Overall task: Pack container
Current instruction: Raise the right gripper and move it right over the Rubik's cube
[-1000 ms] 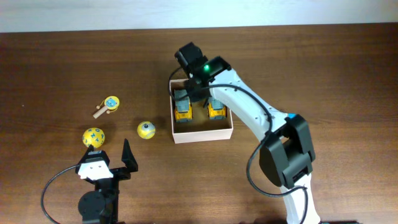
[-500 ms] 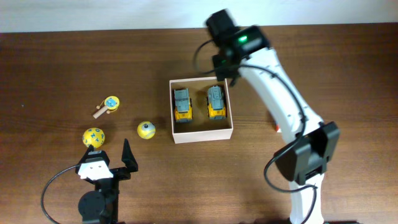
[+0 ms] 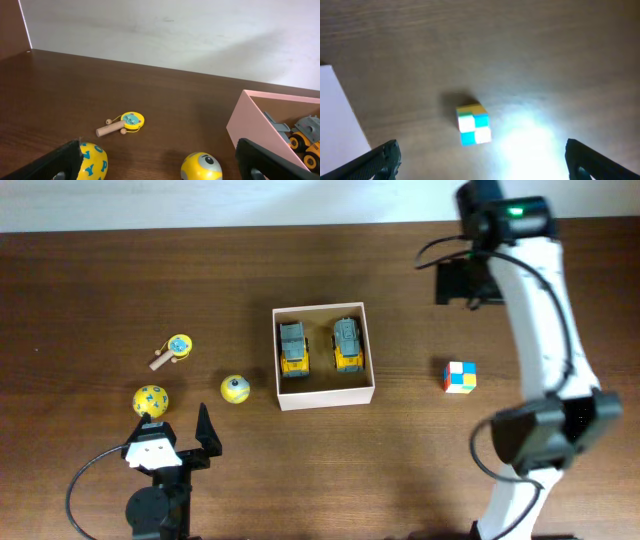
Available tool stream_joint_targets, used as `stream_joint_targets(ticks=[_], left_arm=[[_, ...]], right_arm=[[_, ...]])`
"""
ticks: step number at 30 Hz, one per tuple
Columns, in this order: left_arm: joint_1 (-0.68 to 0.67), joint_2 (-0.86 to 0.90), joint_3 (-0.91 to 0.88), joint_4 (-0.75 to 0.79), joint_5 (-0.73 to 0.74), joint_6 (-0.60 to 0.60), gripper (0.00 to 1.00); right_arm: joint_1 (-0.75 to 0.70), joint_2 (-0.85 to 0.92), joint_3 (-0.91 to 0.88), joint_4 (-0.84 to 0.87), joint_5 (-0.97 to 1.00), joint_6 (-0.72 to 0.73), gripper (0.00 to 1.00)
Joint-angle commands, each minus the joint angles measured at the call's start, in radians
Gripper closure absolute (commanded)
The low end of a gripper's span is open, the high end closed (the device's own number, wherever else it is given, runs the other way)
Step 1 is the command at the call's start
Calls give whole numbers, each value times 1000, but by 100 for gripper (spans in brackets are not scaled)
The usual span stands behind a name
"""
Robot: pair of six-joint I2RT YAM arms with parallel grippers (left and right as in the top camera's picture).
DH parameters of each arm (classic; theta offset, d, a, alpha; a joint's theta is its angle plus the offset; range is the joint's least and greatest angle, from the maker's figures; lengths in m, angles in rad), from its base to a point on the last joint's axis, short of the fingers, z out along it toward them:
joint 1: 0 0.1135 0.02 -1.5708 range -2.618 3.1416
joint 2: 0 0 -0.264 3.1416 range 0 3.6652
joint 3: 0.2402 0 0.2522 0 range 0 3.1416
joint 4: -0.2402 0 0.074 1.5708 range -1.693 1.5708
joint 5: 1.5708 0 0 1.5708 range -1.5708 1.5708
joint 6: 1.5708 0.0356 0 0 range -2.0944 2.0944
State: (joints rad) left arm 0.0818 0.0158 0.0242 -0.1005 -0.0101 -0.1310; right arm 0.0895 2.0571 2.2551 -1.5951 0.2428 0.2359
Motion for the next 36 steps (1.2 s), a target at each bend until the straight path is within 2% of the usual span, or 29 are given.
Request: stream_joint_targets(ticks=[1, 7, 13, 23, 30, 36], left_arm=[[6, 3, -7, 3, 14, 16, 1], [6, 3, -7, 3, 14, 16, 1], [6, 3, -7, 3, 14, 16, 1], [6, 3, -7, 3, 14, 16, 1], [6, 3, -7, 3, 14, 16, 1], [6, 3, -7, 3, 14, 16, 1]], right_arm=[[-41, -145, 17, -38, -49, 7, 1], [-64, -198, -41, -48, -104, -24, 1], [-64, -241, -266, 16, -105, -23, 1], [-65, -430, -882, 449, -211, -56, 1], [-64, -430, -1124, 682, -258, -82, 1], [-65, -430, -1217, 825, -233, -90, 0]])
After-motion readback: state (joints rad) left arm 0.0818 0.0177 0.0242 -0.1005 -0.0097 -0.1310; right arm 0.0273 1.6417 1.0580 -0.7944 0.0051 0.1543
